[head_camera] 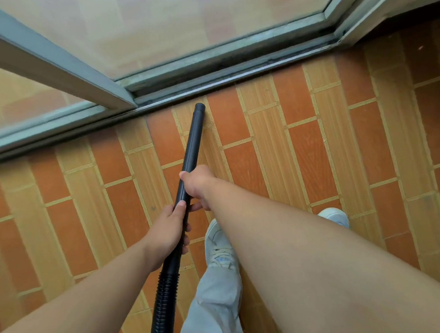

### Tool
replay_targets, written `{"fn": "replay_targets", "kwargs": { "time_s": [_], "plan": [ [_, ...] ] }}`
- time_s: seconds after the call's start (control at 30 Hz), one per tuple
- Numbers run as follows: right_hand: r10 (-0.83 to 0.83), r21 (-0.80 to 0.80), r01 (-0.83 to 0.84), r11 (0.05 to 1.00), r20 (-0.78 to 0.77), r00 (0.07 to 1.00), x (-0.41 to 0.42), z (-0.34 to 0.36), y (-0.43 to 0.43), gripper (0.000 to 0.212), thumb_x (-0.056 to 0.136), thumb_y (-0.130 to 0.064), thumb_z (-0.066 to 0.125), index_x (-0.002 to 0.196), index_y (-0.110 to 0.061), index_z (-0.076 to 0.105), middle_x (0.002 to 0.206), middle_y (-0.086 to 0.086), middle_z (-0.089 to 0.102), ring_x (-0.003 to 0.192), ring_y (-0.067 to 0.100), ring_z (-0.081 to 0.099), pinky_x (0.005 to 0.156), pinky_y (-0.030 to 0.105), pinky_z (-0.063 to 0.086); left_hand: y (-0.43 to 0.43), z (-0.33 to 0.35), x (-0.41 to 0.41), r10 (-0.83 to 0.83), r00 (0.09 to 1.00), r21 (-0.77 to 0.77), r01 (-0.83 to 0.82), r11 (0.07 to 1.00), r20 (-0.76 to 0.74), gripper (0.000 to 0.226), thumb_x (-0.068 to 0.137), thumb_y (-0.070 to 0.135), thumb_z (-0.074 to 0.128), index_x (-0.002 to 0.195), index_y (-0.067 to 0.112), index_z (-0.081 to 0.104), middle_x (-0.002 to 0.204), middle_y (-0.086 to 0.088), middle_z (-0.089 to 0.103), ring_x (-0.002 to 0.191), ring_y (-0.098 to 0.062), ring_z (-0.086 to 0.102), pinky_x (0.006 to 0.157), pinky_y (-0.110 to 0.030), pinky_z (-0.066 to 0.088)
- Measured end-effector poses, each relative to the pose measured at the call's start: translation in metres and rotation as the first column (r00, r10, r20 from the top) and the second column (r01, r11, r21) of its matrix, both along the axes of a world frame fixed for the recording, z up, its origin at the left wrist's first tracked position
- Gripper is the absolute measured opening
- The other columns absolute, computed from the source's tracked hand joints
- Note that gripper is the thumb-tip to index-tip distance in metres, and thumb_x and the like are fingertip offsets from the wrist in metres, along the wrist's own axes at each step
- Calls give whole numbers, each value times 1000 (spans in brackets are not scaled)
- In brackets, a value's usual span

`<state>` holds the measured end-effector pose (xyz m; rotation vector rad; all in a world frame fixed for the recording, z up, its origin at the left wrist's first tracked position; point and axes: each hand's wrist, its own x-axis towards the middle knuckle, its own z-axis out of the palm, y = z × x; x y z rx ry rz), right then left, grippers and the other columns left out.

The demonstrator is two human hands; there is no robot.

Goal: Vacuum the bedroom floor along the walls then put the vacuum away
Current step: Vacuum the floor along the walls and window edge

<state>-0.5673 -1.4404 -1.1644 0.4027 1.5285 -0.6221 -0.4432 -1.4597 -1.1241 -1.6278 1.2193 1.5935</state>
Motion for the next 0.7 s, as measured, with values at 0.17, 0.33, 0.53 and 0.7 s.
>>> {"fn": "replay_targets", "kwargs": {
  "time_s": [0.17,0.33,0.53,0.7],
  "plan": [
    [57,0,-57,998,14,998,13,4,-8,31,106,-28,51,131,-8,52,114,17,61,97,38,64,76,55,63,-2,5,16,42,999,4,-42,999,-3,35,108,49,36,119,20,53,90,-10,56,66,-21,53,57,-34,52],
    [28,-11,-29,1000,-28,999,10,6,-7,29,108,-27,48,130,-8,51,111,14,56,98,36,60,81,56,62,-5,5,11,29,999,8,-29,1000,-19,35,109,49,37,119,18,52,92,-12,57,68,-22,53,56,-33,52],
    [-96,54,99,994,-61,994,-17,8,13,17,108,-28,49,114,-12,51,115,16,61,106,39,64,78,57,62,-2,-1,-18,-98,993,22,99,995,-67,39,107,51,41,119,18,59,89,-11,59,63,-20,56,54,-33,52],
    [-247,146,256,956,-73,966,-32,9,63,16,107,-25,49,115,-11,51,95,10,57,100,38,66,77,56,62,26,-2,-37,-234,969,92,240,966,-72,41,106,49,47,114,11,59,85,-12,62,61,-22,58,58,-35,53]
  ]
}}
